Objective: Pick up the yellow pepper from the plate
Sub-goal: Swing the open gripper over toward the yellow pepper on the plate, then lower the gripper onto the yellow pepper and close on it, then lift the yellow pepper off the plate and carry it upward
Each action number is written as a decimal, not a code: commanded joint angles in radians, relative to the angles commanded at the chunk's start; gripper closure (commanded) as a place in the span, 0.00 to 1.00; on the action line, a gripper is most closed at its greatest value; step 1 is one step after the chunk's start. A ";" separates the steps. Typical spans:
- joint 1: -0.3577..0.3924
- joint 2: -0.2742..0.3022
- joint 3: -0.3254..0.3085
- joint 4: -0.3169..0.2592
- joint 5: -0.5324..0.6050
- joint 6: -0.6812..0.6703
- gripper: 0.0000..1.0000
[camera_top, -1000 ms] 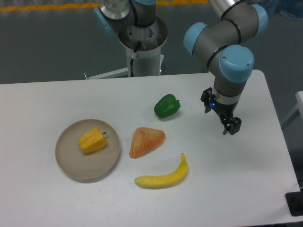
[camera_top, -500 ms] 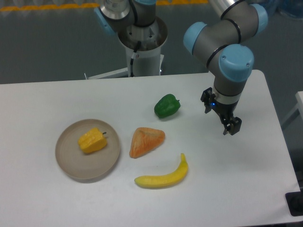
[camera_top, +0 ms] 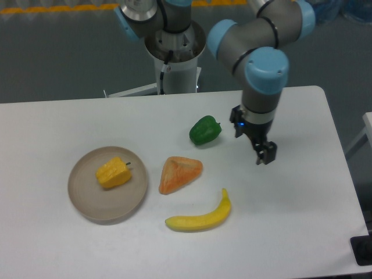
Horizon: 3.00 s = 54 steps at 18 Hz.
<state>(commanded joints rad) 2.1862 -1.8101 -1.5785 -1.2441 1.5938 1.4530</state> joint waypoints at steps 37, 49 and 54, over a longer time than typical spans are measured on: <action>-0.500 -0.206 -0.055 0.103 -0.008 -0.533 0.13; -0.459 -0.129 -0.009 0.106 -0.017 -0.565 1.00; -0.353 -0.040 -0.008 0.089 -0.100 -0.565 1.00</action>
<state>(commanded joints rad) 1.8329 -1.8501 -1.5861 -1.1550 1.4941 0.8882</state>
